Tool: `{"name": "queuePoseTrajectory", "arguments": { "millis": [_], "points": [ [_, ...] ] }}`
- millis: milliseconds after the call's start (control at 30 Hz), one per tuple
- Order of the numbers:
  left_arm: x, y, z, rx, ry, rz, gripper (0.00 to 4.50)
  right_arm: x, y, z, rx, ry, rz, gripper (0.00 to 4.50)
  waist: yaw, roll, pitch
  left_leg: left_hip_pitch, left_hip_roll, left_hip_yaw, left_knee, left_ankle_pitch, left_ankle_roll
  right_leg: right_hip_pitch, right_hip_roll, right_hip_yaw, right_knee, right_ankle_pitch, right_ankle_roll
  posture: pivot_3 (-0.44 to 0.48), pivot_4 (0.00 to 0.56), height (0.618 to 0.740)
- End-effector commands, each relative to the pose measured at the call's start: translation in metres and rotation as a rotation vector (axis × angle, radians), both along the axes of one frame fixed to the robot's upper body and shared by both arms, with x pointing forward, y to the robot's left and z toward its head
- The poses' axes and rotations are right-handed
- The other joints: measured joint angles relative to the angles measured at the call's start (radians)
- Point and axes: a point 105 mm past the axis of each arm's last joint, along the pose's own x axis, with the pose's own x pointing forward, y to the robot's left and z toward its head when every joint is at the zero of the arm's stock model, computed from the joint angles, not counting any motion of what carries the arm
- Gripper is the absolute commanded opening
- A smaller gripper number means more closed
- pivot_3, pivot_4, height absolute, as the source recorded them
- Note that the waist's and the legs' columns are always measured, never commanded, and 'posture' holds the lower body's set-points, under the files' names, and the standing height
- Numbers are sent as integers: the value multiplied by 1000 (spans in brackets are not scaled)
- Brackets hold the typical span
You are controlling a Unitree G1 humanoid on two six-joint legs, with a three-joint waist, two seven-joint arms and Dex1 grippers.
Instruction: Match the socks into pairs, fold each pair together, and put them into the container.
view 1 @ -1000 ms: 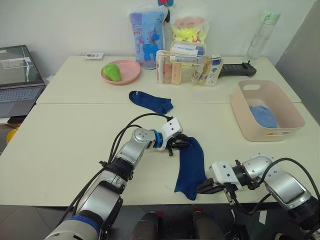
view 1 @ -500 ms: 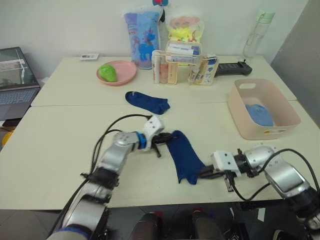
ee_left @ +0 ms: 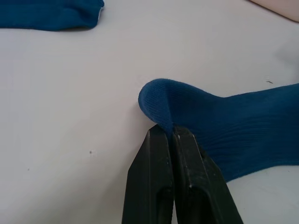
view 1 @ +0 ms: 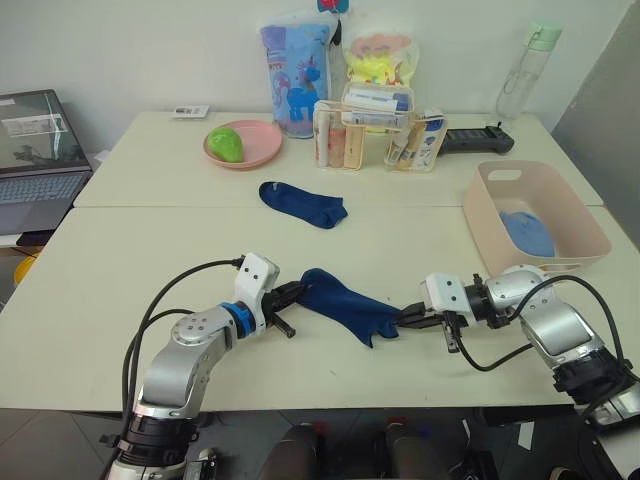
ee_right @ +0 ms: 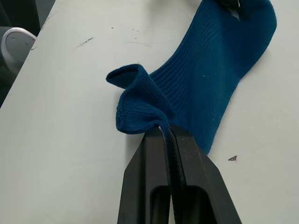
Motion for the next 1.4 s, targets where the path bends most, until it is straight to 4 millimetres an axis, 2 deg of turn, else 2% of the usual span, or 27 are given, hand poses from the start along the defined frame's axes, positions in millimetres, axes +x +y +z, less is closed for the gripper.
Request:
{"name": "queuePoseTrajectory", "arguments": {
  "millis": [33,67,267,300,400,567,667,867,967,1067,1167,1300,1400],
  "points": [
    [4,-2,12,5,-58,7,0,4,-1,14,26,-28,4,508,0,0,0,0,0,0,0,0,0,0,0,0,0,0,0,0,150,740],
    [5,-2,12,5,-57,7,0,5,-2,14,23,-29,-8,663,0,0,0,0,0,0,0,0,0,0,0,0,0,0,0,0,150,740],
    [7,5,13,3,-56,33,0,19,-30,19,-70,-124,-134,2768,0,0,0,0,0,0,0,0,0,0,0,0,0,0,0,0,150,740],
    [6,7,10,-7,-39,45,0,20,-31,25,-24,-114,-201,3089,1,0,0,0,0,0,0,0,0,0,0,0,0,0,0,0,150,740],
    [0,11,2,-26,-7,69,0,18,-28,32,96,-54,-368,3089,1,0,0,0,0,0,-1,0,0,0,0,0,0,0,0,0,150,740],
    [-5,19,-6,-15,6,120,0,-5,-24,7,182,217,-608,3089,4,0,0,0,1,0,-1,0,0,0,0,0,0,0,0,0,150,740],
    [-6,18,-6,-11,3,121,0,-18,-19,-3,156,337,-643,3089,6,0,0,0,0,0,-1,0,0,0,0,1,0,0,0,0,150,740],
    [-3,13,-5,-7,-9,112,0,-16,2,-16,149,355,-692,3089,4,0,-1,0,0,0,-1,0,0,0,0,0,0,0,0,0,150,740],
    [-4,11,-3,-5,-16,103,0,-24,13,-21,164,441,-671,3089,3,0,-1,1,0,0,-1,0,0,0,0,0,0,0,0,0,150,740],
    [-5,10,-3,-1,-16,101,0,-28,22,-24,186,500,-657,2555,1,0,-2,1,0,0,-1,0,0,0,0,0,0,0,0,0,150,740],
    [-5,10,-4,0,-16,100,0,-24,26,-22,218,518,-664,1487,0,0,-2,1,0,0,-2,0,0,0,0,0,0,0,0,0,150,740],
    [-6,11,-3,-2,-17,104,0,-20,22,-21,220,497,-682,54,-1,0,-2,1,0,0,-1,0,0,0,0,0,0,0,0,0,150,740],
    [-9,11,-3,-5,-16,102,0,-17,15,-21,218,480,-700,15,-1,0,-2,1,0,0,-2,0,0,0,0,0,0,0,0,0,150,740]
  ]
}}
